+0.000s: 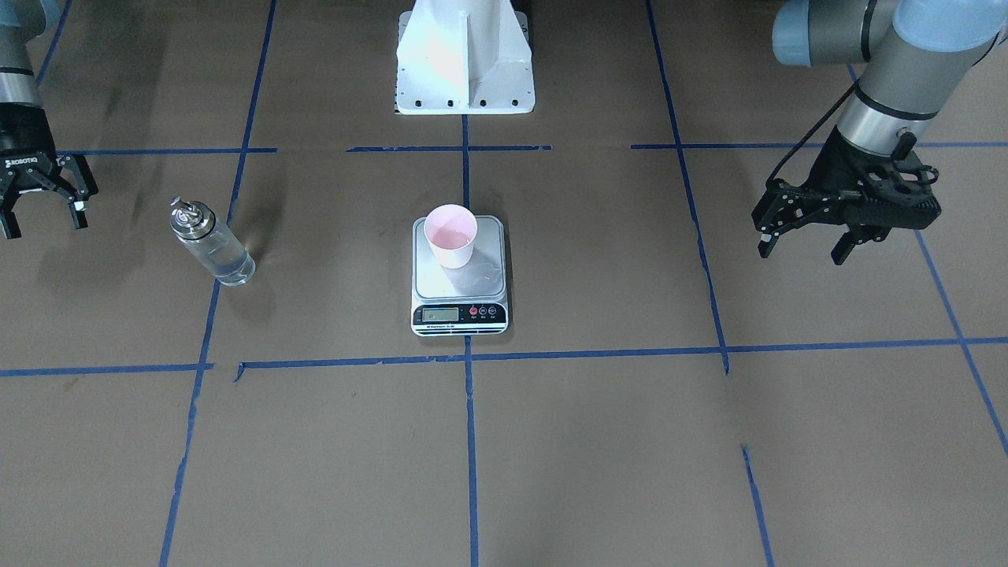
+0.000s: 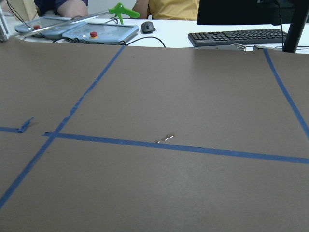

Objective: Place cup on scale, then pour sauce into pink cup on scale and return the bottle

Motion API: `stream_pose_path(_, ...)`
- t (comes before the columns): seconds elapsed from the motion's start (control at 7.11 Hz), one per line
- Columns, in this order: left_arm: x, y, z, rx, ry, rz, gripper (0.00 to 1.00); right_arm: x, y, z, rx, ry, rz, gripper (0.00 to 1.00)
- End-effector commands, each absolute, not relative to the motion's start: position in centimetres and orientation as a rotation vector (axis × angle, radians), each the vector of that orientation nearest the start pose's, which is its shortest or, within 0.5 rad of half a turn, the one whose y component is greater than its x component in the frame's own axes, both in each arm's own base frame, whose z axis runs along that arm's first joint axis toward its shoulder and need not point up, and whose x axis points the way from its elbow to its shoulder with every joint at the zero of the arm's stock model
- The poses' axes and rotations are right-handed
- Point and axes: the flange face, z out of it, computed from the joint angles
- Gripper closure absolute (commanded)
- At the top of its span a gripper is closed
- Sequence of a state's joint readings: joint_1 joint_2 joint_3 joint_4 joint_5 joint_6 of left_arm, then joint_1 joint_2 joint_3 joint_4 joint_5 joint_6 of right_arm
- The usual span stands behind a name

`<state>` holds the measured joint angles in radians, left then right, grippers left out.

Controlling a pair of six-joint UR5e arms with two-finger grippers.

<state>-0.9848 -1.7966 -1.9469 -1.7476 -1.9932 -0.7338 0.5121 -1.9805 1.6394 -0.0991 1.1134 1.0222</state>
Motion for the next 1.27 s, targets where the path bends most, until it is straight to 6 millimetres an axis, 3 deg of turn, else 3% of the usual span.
stream_pose_path(0.0, 22.7, -51.3, 35.9, 0.380, 0.760, 0.114, 0.00, -15.9, -42.5, 59.8, 0.767, -0.721, 0.149, 0.00)
stream_pose_path(0.14, 22.0, -51.6, 37.1, 0.389, 0.741, 0.140, 0.00, -12.5, -47.6, 57.5, 0.684, -0.719, 0.088, 0.00)
stream_pose_path(0.28, 19.1, -53.1, 37.8, 0.413, 0.715, 0.128, 0.00, -7.6, -50.5, 57.0, 0.590, -0.703, 0.021, 0.00)
stream_pose_path(0.42, 15.3, -54.7, 39.8, 0.374, 0.757, 0.143, 0.00, -3.9, -52.3, 56.8, 0.521, -0.680, -0.122, 0.00)
stream_pose_path(0.56, 9.5, -56.8, 42.9, 0.374, 0.772, 0.193, 0.00, -0.2, -53.2, 56.8, 0.383, -0.740, -0.156, 0.00)
stream_pose_path(0.7, 3.3, -57.3, 47.2, 0.374, 0.757, 0.234, 0.00, 3.9, -52.1, 57.9, 0.301, -0.784, -0.171, 0.00)
stream_pose_path(0.84, 0.1, -55.5, 51.3, 0.330, 0.788, 0.218, 0.00, 4.4, -51.2, 59.6, 0.211, -0.814, -0.253, 0.00)
stream_pose_path(0.98, -2.2, -54.1, 54.0, 0.249, 0.831, 0.145, 0.00, 6.5, -50.2, 60.6, 0.135, -0.818, -0.310, 0.00)
stream_pose_path(1.12, -2.4, -52.8, 54.9, 0.170, 0.837, 0.108, 0.00, 7.4, -49.7, 59.6, 0.125, -0.810, -0.319, 0.00)
